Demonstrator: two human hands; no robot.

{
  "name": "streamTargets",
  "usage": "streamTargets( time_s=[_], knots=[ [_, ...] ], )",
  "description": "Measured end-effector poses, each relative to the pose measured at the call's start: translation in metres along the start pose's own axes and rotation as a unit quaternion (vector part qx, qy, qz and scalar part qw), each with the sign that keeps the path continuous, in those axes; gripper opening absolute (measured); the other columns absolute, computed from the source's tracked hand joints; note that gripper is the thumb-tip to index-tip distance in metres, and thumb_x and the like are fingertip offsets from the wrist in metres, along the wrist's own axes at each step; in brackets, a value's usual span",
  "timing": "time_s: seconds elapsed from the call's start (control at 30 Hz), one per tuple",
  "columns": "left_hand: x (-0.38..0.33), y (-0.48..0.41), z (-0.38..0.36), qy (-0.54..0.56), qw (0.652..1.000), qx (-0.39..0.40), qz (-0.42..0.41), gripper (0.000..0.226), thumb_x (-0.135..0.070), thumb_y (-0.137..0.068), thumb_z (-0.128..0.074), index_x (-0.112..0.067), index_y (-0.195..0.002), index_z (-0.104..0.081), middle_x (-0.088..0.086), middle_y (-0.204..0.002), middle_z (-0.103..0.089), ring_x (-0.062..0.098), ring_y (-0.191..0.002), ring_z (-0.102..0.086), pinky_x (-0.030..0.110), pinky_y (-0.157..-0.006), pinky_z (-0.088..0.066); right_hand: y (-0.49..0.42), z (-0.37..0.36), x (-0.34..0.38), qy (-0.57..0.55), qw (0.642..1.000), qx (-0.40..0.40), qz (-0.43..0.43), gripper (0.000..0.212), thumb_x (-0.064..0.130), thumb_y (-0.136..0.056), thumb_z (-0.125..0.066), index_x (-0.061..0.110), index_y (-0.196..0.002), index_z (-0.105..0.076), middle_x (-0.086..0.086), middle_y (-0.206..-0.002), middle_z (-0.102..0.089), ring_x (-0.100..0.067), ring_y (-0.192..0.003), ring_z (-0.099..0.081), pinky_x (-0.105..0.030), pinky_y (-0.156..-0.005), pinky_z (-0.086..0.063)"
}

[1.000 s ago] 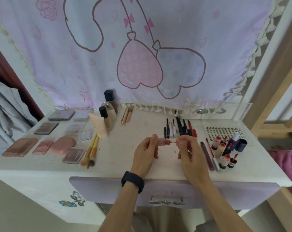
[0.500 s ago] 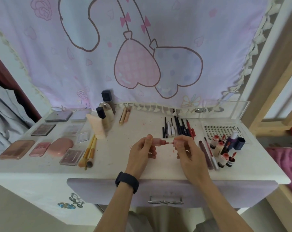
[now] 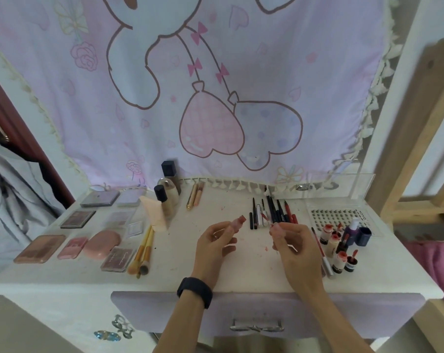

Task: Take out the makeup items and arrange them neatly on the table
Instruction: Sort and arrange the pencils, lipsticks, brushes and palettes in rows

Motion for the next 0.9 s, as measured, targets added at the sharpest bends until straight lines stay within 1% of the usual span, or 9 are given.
streamTargets(
  time_s=[0.1, 0.2, 0.27, 0.37, 0.47, 0.6, 0.73, 0.83, 0.9],
  knots=[
    [0.0, -0.001, -0.002, 0.076, 0.994, 0.02, 0.07, 0.04, -0.032, -0.079, -0.073, -0.011, -0.113, -0.071, 0.004, -0.11, -0.075, 0.019, -0.092, -0.069, 0.025, -0.071, -0.057, 0.004, -0.003, 0.004, -0.028, 0.999, 0.003, -0.04, 0.009, 0.025, -0.092, -0.073, 0.028, -0.099, -0.068, 0.001, -0.093, -0.075, -0.02, -0.084, -0.072, -0.04, -0.076, -0.063],
    [-0.002, 0.0, -0.003, 0.086, 0.991, 0.033, 0.096, 0.026, -0.027, -0.093, -0.063, -0.017, -0.116, -0.071, 0.001, -0.115, -0.074, 0.022, -0.106, -0.065, 0.028, -0.078, -0.054, 0.011, 0.0, 0.014, -0.119, 0.989, 0.004, -0.088, 0.028, 0.031, -0.086, -0.074, 0.012, -0.106, -0.068, -0.008, -0.097, -0.077, -0.03, -0.085, -0.073, -0.039, -0.077, -0.062],
    [-0.006, 0.005, -0.012, 0.063, 0.992, 0.044, 0.1, 0.03, -0.034, -0.094, -0.061, -0.02, -0.119, -0.071, 0.001, -0.116, -0.072, 0.023, -0.11, -0.064, 0.032, -0.08, -0.051, 0.019, 0.008, 0.026, -0.174, 0.977, 0.018, -0.123, 0.035, 0.033, -0.085, -0.072, 0.012, -0.113, -0.07, -0.01, -0.102, -0.077, -0.025, -0.084, -0.073, -0.03, -0.076, -0.061],
    [-0.024, 0.018, -0.035, 0.011, 0.994, 0.085, 0.072, 0.036, -0.051, -0.085, -0.061, -0.031, -0.112, -0.075, -0.005, -0.112, -0.074, 0.02, -0.105, -0.065, 0.031, -0.081, -0.051, 0.032, 0.034, 0.04, -0.196, 0.97, 0.039, -0.139, 0.028, 0.037, -0.085, -0.071, 0.02, -0.106, -0.079, -0.008, -0.107, -0.076, -0.02, -0.083, -0.072, -0.028, -0.077, -0.06],
    [-0.046, 0.036, -0.071, -0.018, 0.983, 0.175, 0.045, 0.039, -0.057, -0.086, -0.059, -0.04, -0.119, -0.071, -0.008, -0.116, -0.072, 0.011, -0.094, -0.064, 0.026, -0.08, -0.05, 0.043, 0.074, 0.046, -0.191, 0.971, 0.024, -0.14, 0.028, 0.041, -0.081, -0.071, 0.024, -0.102, -0.079, -0.009, -0.107, -0.077, -0.021, -0.082, -0.073, -0.028, -0.074, -0.06],
    [-0.054, 0.052, -0.12, 0.037, 0.961, 0.264, 0.07, 0.032, -0.032, -0.089, -0.064, -0.026, -0.119, -0.074, -0.003, -0.114, -0.072, 0.013, -0.095, -0.064, 0.026, -0.08, -0.05, 0.049, 0.134, 0.043, -0.172, 0.975, -0.023, -0.139, 0.03, 0.037, -0.08, -0.07, 0.014, -0.099, -0.076, -0.016, -0.104, -0.077, -0.022, -0.076, -0.072, -0.025, -0.069, -0.059],
    [-0.053, 0.059, -0.161, 0.071, 0.951, 0.291, 0.078, 0.032, -0.013, -0.091, -0.06, -0.008, -0.121, -0.07, 0.005, -0.109, -0.072, 0.02, -0.101, -0.068, 0.024, -0.082, -0.056, 0.044, 0.181, 0.041, -0.118, 0.982, -0.045, -0.14, 0.043, 0.04, -0.081, -0.074, 0.006, -0.107, -0.067, -0.013, -0.103, -0.077, -0.024, -0.081, -0.072, -0.026, -0.074, -0.059],
    [-0.052, 0.061, -0.186, 0.008, 0.956, 0.286, 0.062, 0.022, -0.004, -0.099, -0.054, -0.009, -0.114, -0.069, 0.006, -0.106, -0.073, 0.022, -0.098, -0.072, 0.022, -0.079, -0.057, 0.035, 0.206, 0.039, -0.063, 0.987, -0.044, -0.142, 0.042, 0.041, -0.082, -0.074, 0.007, -0.107, -0.064, -0.008, -0.103, -0.078, -0.028, -0.089, -0.074, -0.031, -0.078, -0.057],
    [-0.053, 0.062, -0.201, -0.071, 0.956, 0.284, 0.032, 0.019, -0.005, -0.099, -0.054, -0.008, -0.113, -0.067, 0.012, -0.11, -0.069, 0.023, -0.097, -0.073, 0.022, -0.079, -0.057, 0.028, 0.22, 0.038, -0.014, 0.99, -0.049, -0.132, 0.038, 0.043, -0.08, -0.073, 0.012, -0.103, -0.069, -0.003, -0.101, -0.077, -0.024, -0.09, -0.074, -0.027, -0.073, -0.057]
  ],
)
Point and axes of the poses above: each hand's wrist, its own y-axis away from the middle knuckle, its own z-axis out of the back of the hand, x = y × z, the point moved 8 cm from there along -y, towards the middle knuckle
